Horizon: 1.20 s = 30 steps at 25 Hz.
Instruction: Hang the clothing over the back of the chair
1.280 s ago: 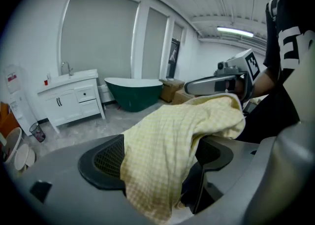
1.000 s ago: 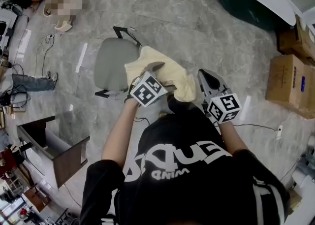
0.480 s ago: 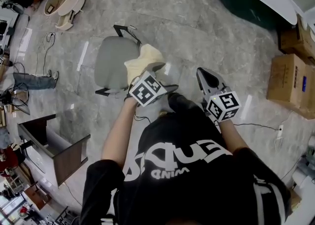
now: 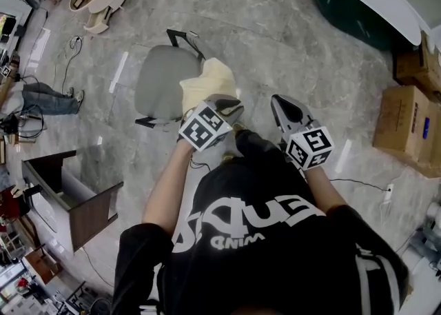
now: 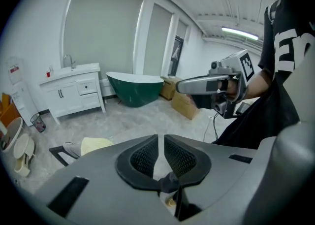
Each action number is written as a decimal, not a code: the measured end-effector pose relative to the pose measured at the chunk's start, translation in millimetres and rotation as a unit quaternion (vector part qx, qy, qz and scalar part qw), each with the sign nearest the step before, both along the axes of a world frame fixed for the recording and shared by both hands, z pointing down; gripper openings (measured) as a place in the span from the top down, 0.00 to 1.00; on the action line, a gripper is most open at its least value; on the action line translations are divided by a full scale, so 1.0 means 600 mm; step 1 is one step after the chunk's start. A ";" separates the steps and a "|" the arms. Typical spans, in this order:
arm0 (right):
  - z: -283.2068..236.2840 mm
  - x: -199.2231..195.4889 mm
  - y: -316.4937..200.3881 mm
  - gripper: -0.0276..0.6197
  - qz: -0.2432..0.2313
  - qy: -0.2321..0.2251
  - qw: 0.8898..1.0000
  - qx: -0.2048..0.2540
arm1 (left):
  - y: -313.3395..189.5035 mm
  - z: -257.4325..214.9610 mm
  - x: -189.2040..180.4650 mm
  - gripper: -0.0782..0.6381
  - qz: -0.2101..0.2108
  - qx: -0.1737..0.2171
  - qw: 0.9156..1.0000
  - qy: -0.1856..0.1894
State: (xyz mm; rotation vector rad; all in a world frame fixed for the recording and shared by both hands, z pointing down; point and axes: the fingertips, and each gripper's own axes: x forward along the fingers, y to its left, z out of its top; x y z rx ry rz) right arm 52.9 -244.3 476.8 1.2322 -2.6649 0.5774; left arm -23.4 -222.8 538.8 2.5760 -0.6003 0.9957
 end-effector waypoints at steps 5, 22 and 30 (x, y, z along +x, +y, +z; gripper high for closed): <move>-0.006 -0.031 0.005 0.94 -0.031 0.002 1.000 0.004 | -0.006 -0.025 -0.028 0.87 -0.076 0.013 0.996 0.041; -0.074 -0.167 0.044 0.94 -0.195 -0.019 0.979 0.050 | 0.071 -0.155 -0.180 0.87 -0.343 0.138 0.916 0.159; -0.089 -0.240 0.084 0.94 -0.302 -0.039 0.951 0.062 | 0.149 -0.185 -0.267 0.87 -0.468 0.185 0.842 0.196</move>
